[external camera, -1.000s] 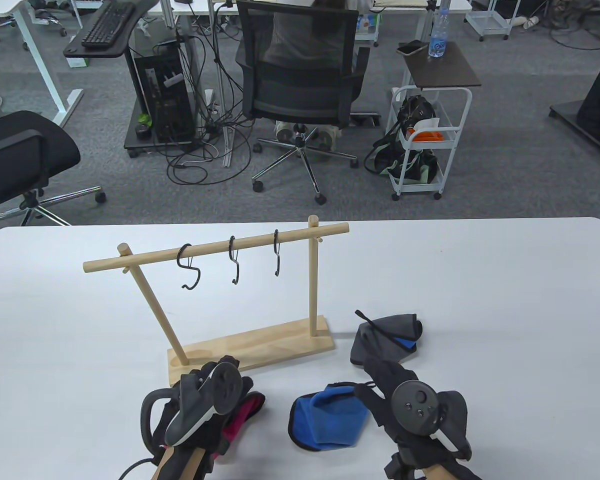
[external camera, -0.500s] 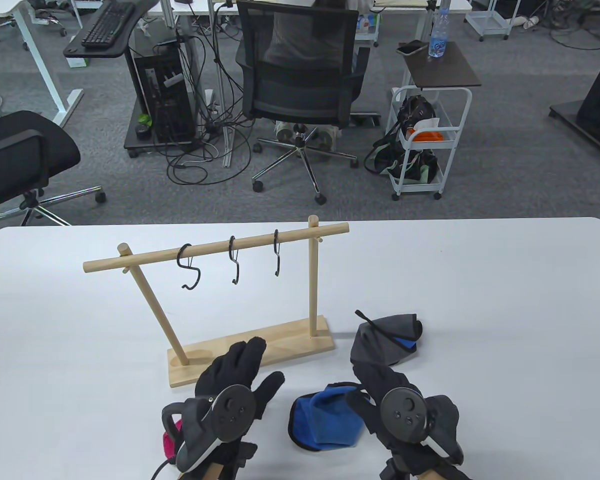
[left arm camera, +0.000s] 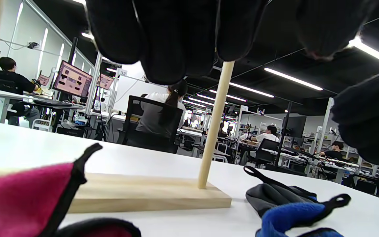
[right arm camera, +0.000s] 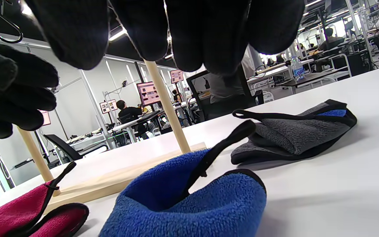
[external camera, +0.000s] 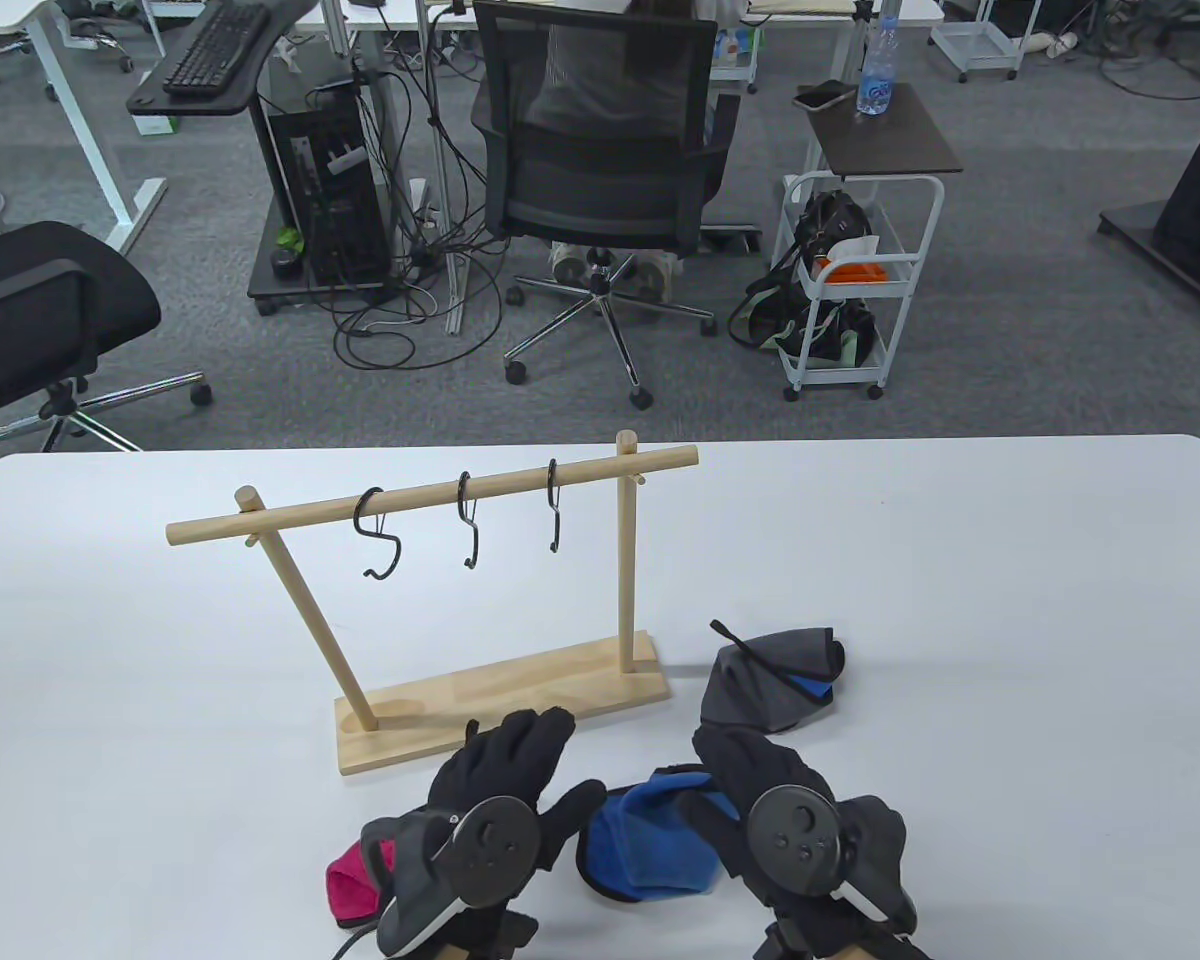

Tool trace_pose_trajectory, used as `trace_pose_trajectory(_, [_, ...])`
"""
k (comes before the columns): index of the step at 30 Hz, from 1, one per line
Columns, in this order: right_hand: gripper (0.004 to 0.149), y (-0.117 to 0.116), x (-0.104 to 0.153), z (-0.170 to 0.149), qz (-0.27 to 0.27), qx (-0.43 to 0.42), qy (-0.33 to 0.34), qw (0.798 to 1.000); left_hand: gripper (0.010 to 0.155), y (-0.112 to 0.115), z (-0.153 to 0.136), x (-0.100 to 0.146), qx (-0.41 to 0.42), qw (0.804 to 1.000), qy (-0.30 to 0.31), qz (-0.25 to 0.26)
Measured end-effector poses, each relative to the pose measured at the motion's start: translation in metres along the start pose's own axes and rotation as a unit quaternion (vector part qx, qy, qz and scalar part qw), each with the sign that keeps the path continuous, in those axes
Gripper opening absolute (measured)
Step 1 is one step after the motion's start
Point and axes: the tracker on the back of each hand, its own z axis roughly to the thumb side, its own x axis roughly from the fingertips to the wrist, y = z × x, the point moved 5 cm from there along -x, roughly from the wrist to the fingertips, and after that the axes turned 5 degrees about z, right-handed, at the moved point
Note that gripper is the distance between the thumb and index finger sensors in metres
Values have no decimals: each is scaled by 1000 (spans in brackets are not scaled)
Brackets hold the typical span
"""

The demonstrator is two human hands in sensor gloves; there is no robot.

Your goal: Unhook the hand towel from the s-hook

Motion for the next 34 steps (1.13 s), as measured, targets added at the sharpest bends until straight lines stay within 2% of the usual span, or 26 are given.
trace_pose_trajectory(34, [65,-4,1,5,10,8,13,1000,67,8,2,2,-9,1000,1,-18])
